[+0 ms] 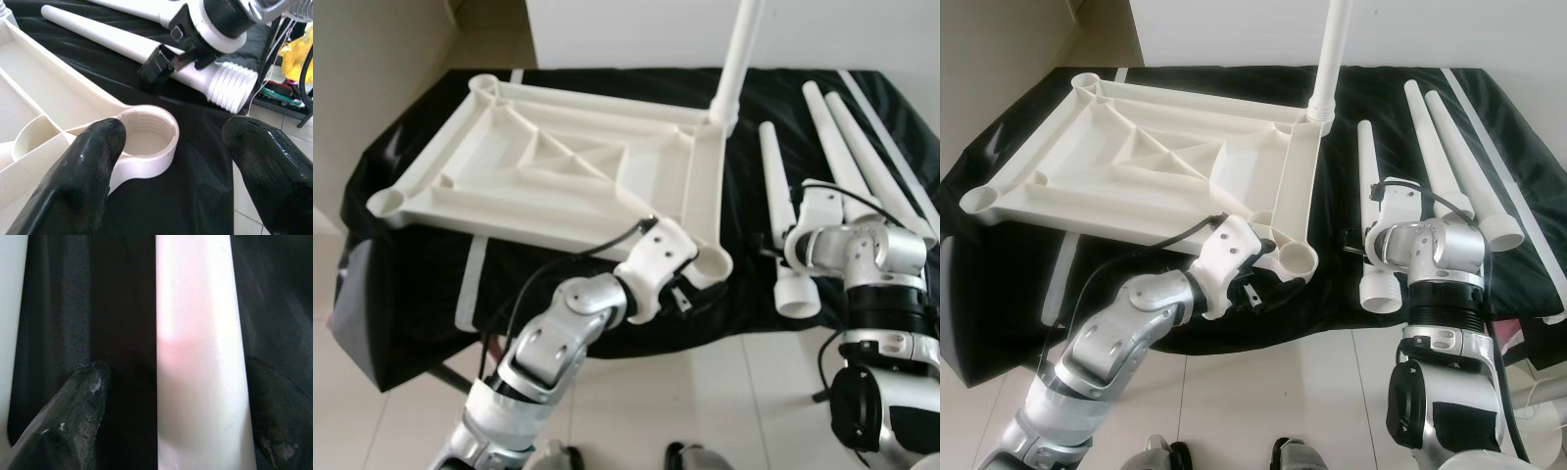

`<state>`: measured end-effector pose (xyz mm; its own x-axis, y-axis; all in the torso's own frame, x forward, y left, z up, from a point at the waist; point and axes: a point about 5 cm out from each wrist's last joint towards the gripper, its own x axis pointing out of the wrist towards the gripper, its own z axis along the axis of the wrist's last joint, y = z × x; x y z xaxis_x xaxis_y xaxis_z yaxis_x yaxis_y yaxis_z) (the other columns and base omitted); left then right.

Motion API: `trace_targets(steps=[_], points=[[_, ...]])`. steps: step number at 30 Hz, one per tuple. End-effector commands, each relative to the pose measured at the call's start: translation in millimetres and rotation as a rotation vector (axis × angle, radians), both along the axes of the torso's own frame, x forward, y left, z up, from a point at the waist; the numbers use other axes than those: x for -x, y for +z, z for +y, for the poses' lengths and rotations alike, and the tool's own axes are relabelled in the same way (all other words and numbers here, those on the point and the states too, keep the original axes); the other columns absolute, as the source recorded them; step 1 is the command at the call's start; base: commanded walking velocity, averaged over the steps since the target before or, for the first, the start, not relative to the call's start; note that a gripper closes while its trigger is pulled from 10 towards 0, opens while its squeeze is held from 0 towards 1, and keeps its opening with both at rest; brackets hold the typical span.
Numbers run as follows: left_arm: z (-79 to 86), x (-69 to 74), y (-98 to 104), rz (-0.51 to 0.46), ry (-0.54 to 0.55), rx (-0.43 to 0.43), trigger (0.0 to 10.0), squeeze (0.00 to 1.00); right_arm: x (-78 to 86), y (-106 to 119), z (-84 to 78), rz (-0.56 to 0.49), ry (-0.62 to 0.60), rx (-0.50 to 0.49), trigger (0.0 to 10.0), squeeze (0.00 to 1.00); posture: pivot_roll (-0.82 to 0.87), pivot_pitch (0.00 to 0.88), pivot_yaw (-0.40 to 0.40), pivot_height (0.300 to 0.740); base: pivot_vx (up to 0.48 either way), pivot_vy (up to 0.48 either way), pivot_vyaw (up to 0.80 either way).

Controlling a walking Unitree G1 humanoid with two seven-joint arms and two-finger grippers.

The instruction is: Building children table

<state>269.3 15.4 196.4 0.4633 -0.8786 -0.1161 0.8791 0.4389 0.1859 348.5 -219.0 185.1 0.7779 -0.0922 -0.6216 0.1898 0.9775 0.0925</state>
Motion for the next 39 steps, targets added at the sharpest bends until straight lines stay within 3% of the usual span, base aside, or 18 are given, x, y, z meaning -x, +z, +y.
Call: trace_targets(steps=[1,4,5,7,8,15,19,20,21,23,25,26,27,30,32,39], points=[[3.0,-5.6,-1,-0.005,0.102,-0.007,10.0,0.00,5.6,-20,-0.4,0.106,-0.010,-0.008,10.0,0.00,-0.06,0.154,-0.040,0.740,0.000,0.000,0.00],[3.4,-6.2,-1,-0.005,0.107,-0.006,10.0,0.00,6.2,-23,0.2,0.135,-0.018,-0.027,10.0,0.00,-0.05,0.152,-0.038,0.740,0.000,0.000,0.00],[3.7,-6.8,0,-0.004,0.112,-0.003,10.0,0.00,6.2,-25,1.2,0.148,-0.020,-0.038,7.8,0.00,-0.05,0.149,-0.037,0.740,0.000,0.000,0.00],[3.7,-6.8,0,-0.004,0.112,-0.003,10.0,0.00,6.2,-25,1.2,0.148,-0.020,-0.038,7.8,0.00,-0.05,0.149,-0.037,0.740,0.000,0.000,0.00],[4.0,-7.6,1,-0.005,0.118,-0.002,10.0,0.00,5.7,-27,3.7,0.159,-0.015,-0.062,0.0,0.00,-0.05,0.147,-0.036,0.740,0.000,0.000,0.00],[4.0,-10.5,3,-0.002,0.126,-0.001,10.0,0.00,-2.6,-14,20.0,0.094,0.078,-0.154,0.0,0.00,-0.05,0.142,-0.034,0.740,0.000,0.000,0.00],[3.8,-10.7,3,0.000,0.128,-0.005,10.0,0.00,-4.3,-8,20.5,0.044,0.087,-0.153,0.0,0.00,-0.05,0.138,-0.035,0.740,0.000,0.000,0.00],[3.9,-11.4,3,-0.009,0.136,-0.011,10.0,0.00,-5.5,-3,21.9,-0.005,0.108,-0.159,1.3,0.00,-0.05,0.132,-0.035,0.740,0.000,0.000,0.00],[3.8,-12.7,4,-0.015,0.146,-0.015,10.0,0.00,-6.9,4,22.7,-0.061,0.121,-0.158,10.0,0.00,-0.05,0.129,-0.036,0.740,0.000,0.000,0.00],[3.8,-12.7,4,-0.015,0.146,-0.015,10.0,0.00,-6.9,4,22.7,-0.061,0.121,-0.158,10.0,0.00,-0.05,0.129,-0.036,0.740,0.000,0.000,0.00],[3.2,-16.4,5,-0.022,0.170,-0.013,10.0,0.00,-9.4,17,23.4,-0.196,0.134,-0.125,10.0,0.00,-0.05,0.116,-0.034,0.740,0.000,0.000,0.00],[3.2,-16.4,5,-0.022,0.170,-0.013,10.0,0.00,-9.4,17,23.4,-0.196,0.134,-0.125,10.0,0.00,-0.05,0.116,-0.034,0.740,0.000,0.000,0.00],[2.7,-21.0,7,-0.037,0.198,-0.019,10.0,0.00,-9.0,25,24.3,-0.263,0.137,-0.114,10.0,0.00,-0.06,0.102,-0.033,0.740,0.000,0.000,0.00],[2.7,-21.0,7,-0.037,0.198,-0.019,10.0,0.00,-9.0,25,24.3,-0.263,0.137,-0.114,10.0,0.00,-0.06,0.102,-0.033,0.740,0.000,0.000,0.00],[3.0,-30.6,9,-0.080,0.250,-0.044,10.0,0.00,-6.3,32,23.2,-0.330,0.116,-0.106,10.0,0.00,-0.06,0.081,-0.038,0.740,0.000,0.000,0.00],[2.2,-39.8,17,-0.118,0.295,-0.018,10.0,0.00,-1.1,41,15.6,-0.471,0.012,-0.061,10.0,0.00,-0.07,0.034,-0.038,0.740,0.000,0.000,0.00]])
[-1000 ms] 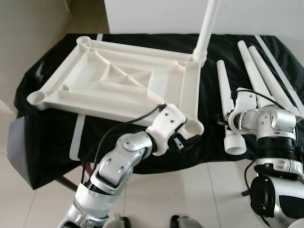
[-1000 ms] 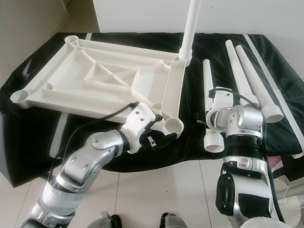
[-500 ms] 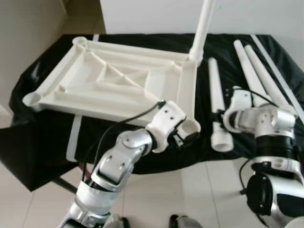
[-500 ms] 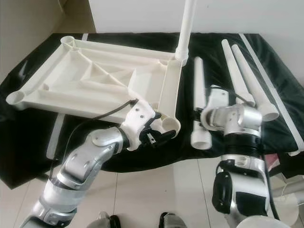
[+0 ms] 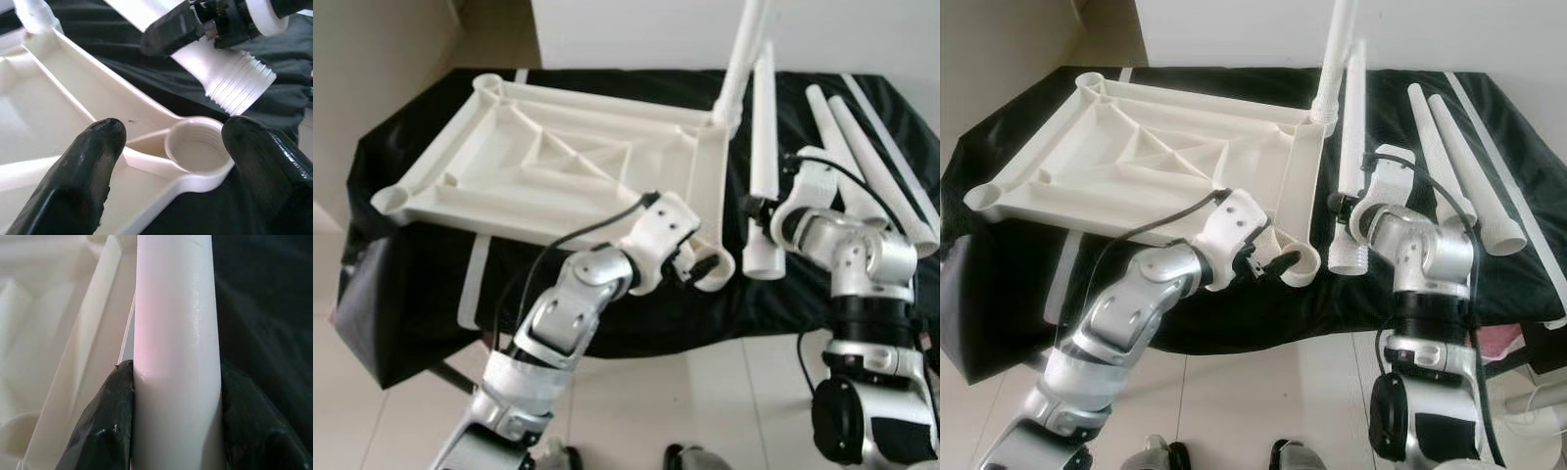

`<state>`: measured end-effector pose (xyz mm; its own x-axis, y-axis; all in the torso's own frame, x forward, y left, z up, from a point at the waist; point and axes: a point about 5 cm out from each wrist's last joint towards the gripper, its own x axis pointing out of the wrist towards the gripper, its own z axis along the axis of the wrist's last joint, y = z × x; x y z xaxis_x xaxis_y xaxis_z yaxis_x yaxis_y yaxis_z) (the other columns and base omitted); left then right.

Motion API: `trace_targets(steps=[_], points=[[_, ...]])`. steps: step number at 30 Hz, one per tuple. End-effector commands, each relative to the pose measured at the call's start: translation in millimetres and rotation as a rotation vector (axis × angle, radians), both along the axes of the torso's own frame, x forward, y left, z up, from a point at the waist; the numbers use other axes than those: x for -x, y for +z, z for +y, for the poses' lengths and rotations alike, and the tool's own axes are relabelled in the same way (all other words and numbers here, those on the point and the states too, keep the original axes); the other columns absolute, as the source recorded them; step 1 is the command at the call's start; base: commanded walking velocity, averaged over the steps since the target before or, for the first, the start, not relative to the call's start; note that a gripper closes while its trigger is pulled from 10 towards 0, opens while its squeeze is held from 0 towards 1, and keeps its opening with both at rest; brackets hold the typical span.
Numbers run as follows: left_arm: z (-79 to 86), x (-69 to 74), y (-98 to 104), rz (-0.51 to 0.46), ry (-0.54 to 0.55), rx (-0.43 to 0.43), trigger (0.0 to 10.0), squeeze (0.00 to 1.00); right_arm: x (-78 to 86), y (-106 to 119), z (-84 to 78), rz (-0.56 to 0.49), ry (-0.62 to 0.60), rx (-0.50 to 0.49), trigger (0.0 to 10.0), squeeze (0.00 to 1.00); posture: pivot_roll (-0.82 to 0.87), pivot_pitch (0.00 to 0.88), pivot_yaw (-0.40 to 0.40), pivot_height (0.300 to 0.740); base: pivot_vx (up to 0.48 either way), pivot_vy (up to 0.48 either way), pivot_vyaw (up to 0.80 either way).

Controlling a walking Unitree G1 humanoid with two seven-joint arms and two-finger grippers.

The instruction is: Building children table

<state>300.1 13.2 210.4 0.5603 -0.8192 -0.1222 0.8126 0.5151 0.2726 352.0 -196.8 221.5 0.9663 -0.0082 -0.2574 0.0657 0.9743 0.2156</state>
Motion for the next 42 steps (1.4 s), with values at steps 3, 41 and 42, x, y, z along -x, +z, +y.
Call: trace_targets(steps=[3,41,42], points=[[3.9,-14.7,6,-0.056,0.219,0.059,10.0,0.00,4.5,-2,-8.4,-0.070,-0.080,-0.035,10.0,0.00,-0.07,0.009,-0.031,0.740,0.000,0.000,0.00],[33.8,-75.0,38,-0.058,0.452,0.312,10.0,0.00,65.0,5,36.9,-0.693,0.157,-0.026,10.0,0.00,-0.08,0.000,-0.010,0.740,0.000,0.000,0.00],[35.1,-78.0,43,-0.082,0.448,0.313,10.0,0.00,65.2,4,38.4,-0.694,0.183,-0.025,10.0,0.00,-0.08,0.000,-0.010,0.740,0.000,0.000,0.00]])
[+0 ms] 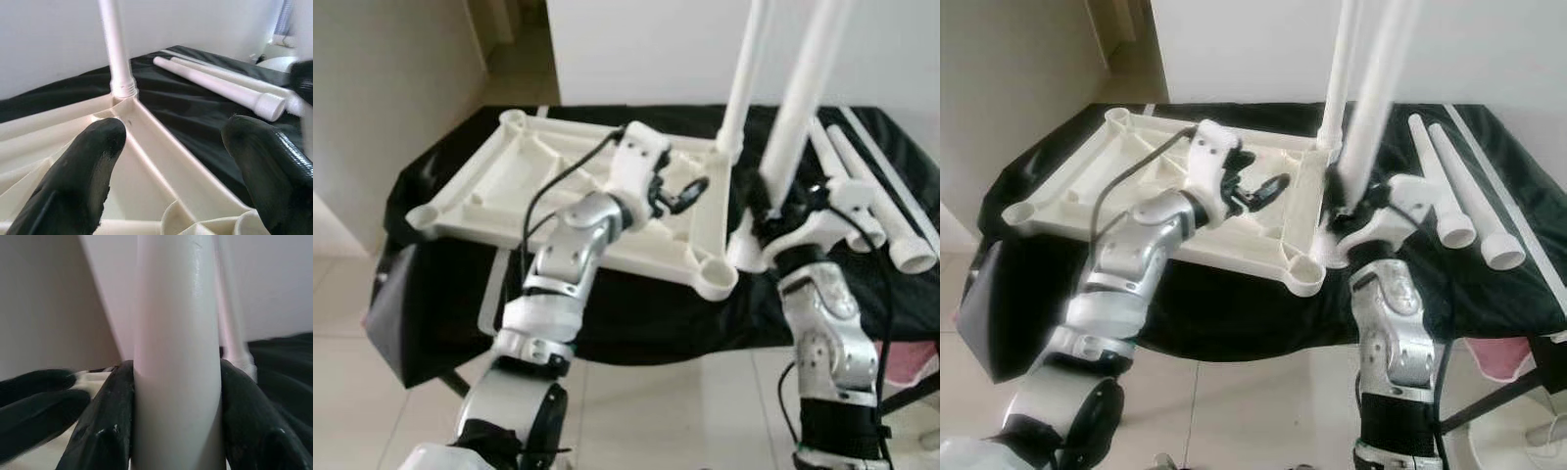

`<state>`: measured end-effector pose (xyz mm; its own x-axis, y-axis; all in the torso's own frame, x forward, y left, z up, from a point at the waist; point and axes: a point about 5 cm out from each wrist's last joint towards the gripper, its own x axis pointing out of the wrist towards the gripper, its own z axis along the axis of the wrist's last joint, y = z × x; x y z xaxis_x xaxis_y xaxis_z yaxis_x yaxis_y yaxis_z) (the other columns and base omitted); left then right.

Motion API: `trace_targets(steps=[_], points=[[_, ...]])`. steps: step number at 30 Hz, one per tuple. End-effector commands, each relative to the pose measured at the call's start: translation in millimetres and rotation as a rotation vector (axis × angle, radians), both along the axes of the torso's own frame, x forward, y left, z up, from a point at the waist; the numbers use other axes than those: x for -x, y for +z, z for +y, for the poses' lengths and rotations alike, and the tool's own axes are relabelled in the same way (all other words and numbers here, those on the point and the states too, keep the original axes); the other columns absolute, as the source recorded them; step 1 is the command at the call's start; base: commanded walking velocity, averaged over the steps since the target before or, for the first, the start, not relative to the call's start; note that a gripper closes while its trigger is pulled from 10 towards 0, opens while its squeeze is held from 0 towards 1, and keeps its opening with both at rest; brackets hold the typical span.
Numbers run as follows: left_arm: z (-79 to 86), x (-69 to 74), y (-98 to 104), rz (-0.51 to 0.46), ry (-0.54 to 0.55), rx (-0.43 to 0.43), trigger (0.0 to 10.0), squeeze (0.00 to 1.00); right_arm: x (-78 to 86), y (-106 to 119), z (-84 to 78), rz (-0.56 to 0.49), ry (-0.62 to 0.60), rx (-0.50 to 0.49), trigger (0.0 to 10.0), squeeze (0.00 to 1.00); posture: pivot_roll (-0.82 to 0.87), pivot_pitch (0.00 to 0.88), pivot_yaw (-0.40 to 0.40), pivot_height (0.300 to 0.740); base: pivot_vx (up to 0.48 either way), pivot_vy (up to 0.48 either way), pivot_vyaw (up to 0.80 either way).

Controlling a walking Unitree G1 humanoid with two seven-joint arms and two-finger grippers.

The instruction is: Building children table

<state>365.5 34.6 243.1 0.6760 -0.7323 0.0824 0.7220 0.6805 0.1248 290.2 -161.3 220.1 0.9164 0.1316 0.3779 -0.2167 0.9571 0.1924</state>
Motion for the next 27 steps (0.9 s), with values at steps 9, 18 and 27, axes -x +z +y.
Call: trace_targets(steps=[9,18,27], points=[[3.4,-22.5,28,-0.022,0.218,0.064,10.0,0.00,2.8,-6,23.3,0.009,0.184,0.019,10.0,0.00,-0.07,0.000,-0.025,0.740,0.000,0.000,0.00],[-18.5,-12.9,24,-0.044,0.063,0.010,10.0,0.00,4.7,-19,34.1,0.067,0.233,0.019,10.0,0.00,-0.06,0.000,-0.007,0.740,0.000,0.000,0.00],[-37.4,-10.1,35,-0.079,-0.054,-0.010,10.0,0.00,6.7,-32,44.5,0.097,0.277,0.067,10.0,0.00,-0.07,0.000,0.004,0.740,0.000,0.000,0.00]])
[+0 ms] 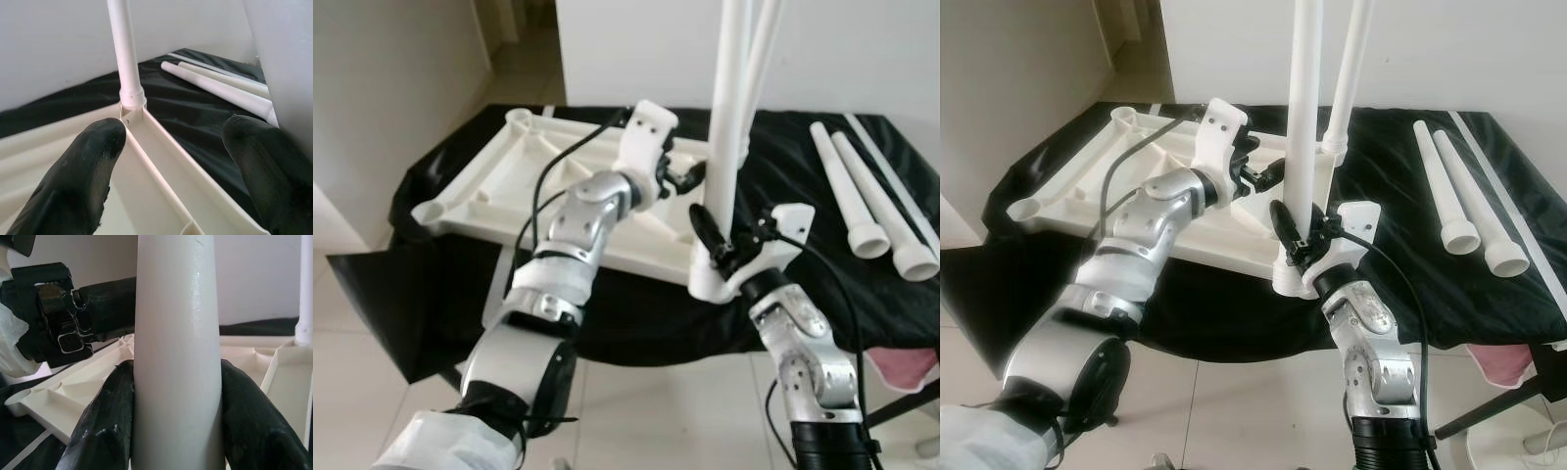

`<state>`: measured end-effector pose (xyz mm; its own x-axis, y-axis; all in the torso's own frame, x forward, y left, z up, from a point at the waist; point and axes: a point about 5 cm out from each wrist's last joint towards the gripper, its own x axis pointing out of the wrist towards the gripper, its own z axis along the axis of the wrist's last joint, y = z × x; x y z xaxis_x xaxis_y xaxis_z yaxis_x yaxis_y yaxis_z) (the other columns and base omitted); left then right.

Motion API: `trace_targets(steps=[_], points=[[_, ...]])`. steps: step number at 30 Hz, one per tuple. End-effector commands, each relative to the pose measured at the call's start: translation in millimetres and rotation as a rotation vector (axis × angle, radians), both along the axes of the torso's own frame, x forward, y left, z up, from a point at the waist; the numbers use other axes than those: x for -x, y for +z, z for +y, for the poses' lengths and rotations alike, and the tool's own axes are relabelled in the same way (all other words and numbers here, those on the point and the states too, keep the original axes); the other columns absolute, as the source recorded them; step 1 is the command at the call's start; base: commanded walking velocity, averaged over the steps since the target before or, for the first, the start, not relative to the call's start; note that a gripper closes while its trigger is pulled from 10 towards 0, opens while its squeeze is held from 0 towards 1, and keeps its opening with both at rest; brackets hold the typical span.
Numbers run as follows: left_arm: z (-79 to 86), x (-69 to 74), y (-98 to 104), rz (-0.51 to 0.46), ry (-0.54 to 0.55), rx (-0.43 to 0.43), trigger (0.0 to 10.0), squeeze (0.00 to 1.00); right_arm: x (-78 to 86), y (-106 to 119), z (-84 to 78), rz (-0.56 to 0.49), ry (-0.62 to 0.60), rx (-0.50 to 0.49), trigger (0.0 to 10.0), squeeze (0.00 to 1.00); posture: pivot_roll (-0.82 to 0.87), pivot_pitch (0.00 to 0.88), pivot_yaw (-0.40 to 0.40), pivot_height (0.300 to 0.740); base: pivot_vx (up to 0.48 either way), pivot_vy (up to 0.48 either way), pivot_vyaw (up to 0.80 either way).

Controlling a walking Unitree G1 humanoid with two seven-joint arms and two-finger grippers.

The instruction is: Building children table

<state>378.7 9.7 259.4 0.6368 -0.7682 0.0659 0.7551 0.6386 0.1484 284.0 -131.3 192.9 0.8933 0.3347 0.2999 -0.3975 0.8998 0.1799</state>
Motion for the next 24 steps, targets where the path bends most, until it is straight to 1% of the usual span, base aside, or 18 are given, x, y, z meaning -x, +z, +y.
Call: trace_targets(steps=[1,5,6,8,10,12,16,18,21,24], points=[[-12.6,3.1,19,-0.071,-0.004,0.020,10.0,0.00,0.5,-5,14.6,0.020,0.069,0.028,10.0,0.00,-0.07,0.000,0.004,0.740,0.000,0.000,0.00],[-14.9,5.1,24,-0.090,-0.029,0.028,10.0,0.00,-1.2,-6,15.4,0.032,0.060,0.039,10.0,0.00,-0.08,0.000,0.000,0.740,0.000,0.000,0.00],[-15.4,6.1,28,-0.102,-0.036,0.042,10.0,0.00,-2.4,-6,14.8,0.037,0.052,0.039,10.0,0.00,-0.08,0.000,-0.005,0.740,0.000,0.000,0.00],[-15.4,6.1,28,-0.102,-0.036,0.042,10.0,0.00,-2.4,-6,14.8,0.037,0.052,0.039,10.0,0.00,-0.08,0.000,-0.005,0.740,0.000,0.000,0.00],[-16.5,8.1,35,-0.122,-0.054,0.070,10.0,0.00,-4.9,-6,13.6,0.048,0.030,0.045,10.0,0.00,-0.10,0.000,-0.009,0.740,0.000,0.000,0.00],[-16.5,8.1,35,-0.122,-0.054,0.070,10.0,0.00,-4.9,-6,13.6,0.048,0.030,0.045,10.0,0.00,-0.10,0.000,-0.009,0.740,0.000,0.000,0.00],[-22.0,12.6,44,-0.145,-0.081,0.103,10.0,0.00,-8.6,-1,12.1,0.051,-0.010,0.041,10.0,0.00,-0.11,0.000,-0.012,0.740,0.000,0.000,0.00],[-22.0,12.6,44,-0.145,-0.081,0.103,10.0,0.00,-8.6,-1,12.1,0.051,-0.010,0.041,10.0,0.00,-0.11,0.000,-0.012,0.740,0.000,0.000,0.00],[-28.3,20.1,53,-0.167,-0.115,0.134,10.0,0.00,-12.1,1,11.2,0.061,-0.042,0.023,10.0,0.00,-0.11,0.000,-0.007,0.740,0.000,0.000,0.00],[-32.8,24.5,57,-0.183,-0.134,0.142,10.0,0.00,-15.0,3,11.4,0.068,-0.061,0.005,10.0,0.00,-0.11,0.000,-0.003,0.740,0.000,0.000,0.00]])
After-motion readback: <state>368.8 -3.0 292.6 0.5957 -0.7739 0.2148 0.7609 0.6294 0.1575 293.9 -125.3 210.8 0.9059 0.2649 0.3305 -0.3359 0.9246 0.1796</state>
